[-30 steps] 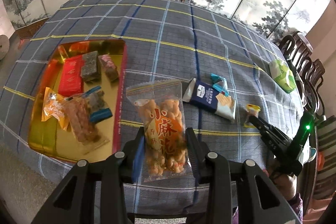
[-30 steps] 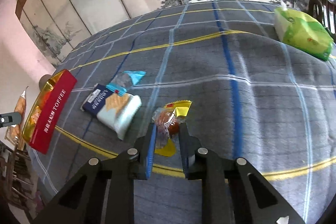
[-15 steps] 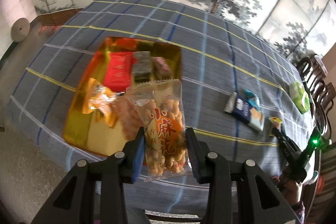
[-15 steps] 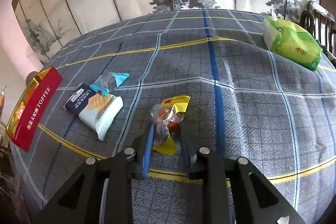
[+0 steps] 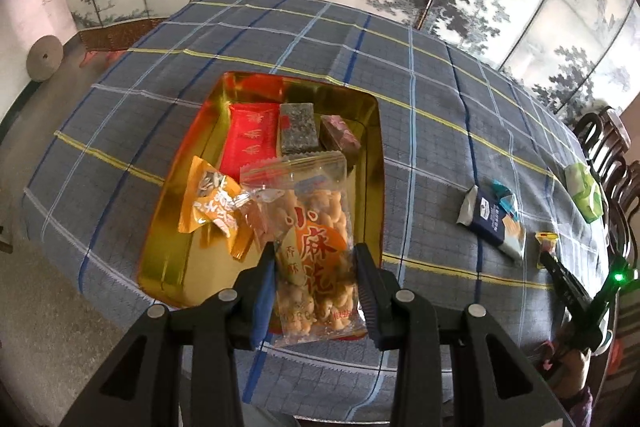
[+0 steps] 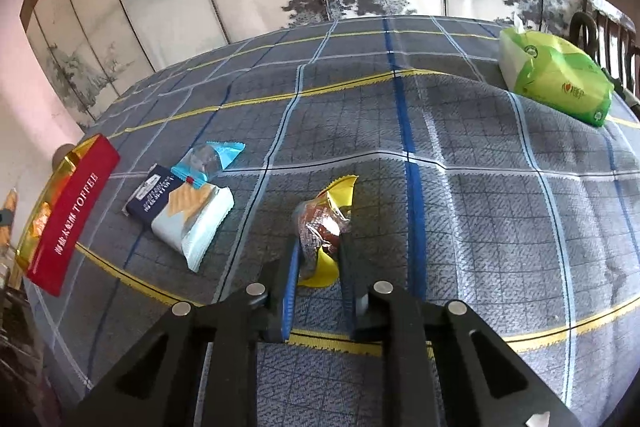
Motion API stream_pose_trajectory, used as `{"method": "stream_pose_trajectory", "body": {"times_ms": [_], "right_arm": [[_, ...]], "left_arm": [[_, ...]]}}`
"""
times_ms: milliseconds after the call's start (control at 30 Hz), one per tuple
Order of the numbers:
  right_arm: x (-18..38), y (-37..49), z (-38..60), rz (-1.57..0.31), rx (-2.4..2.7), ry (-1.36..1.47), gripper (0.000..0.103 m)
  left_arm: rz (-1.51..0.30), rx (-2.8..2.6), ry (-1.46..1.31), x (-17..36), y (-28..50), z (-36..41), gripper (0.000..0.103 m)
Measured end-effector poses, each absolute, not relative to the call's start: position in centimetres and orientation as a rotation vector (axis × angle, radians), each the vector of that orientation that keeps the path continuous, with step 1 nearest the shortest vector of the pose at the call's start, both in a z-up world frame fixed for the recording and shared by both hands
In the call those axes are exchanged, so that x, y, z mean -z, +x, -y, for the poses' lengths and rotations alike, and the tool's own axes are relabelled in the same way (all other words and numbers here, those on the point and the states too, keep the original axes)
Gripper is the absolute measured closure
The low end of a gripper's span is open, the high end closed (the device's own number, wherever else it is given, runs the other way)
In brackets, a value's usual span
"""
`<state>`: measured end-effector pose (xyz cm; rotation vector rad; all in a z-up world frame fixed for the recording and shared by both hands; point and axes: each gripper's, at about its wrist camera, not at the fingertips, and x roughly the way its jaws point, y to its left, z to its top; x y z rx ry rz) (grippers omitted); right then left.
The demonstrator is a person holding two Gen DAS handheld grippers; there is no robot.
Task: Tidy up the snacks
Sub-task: 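Carry the twist-snack bag over the tray with the left gripper and lower it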
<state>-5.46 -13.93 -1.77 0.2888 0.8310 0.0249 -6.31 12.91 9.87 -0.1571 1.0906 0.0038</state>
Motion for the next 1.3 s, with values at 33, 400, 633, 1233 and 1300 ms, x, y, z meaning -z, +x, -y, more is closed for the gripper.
{"method": "stream_pose_trajectory", "body": {"times_ms": [33,400,633,1233,1300], "right_arm": [[1.8,-5.5,13.9,-0.830,-0.025,0.292,0.086],[1.7,-5.6,14.1,-0.830,-0.030,0.280,0.086],[1.7,-5.6,14.2,-0.830,-0.030,0.280,0.086],[1.7,-5.8,14.4,-0.829,-0.032,0.281,0.085],[1.7,-5.8,14.5,-0.829,-0.032,0.280,0.085]], "left_arm": [[-1.087,-0.001,-0.146,-9.8,-6.1,-12.9,0.066],[-1.093,0.004,-0.137,-8.4,-3.6,-13.1,0.066],[-1.097,0.010,-0.116,-7.8,-2.3,-12.7,0.066],[-1.097,0.008,-0.056,-5.9,0.1,-11.5,0.065],[-1.100,0.005,-0.055,-5.6,0.4,-11.5,0.065]]}}
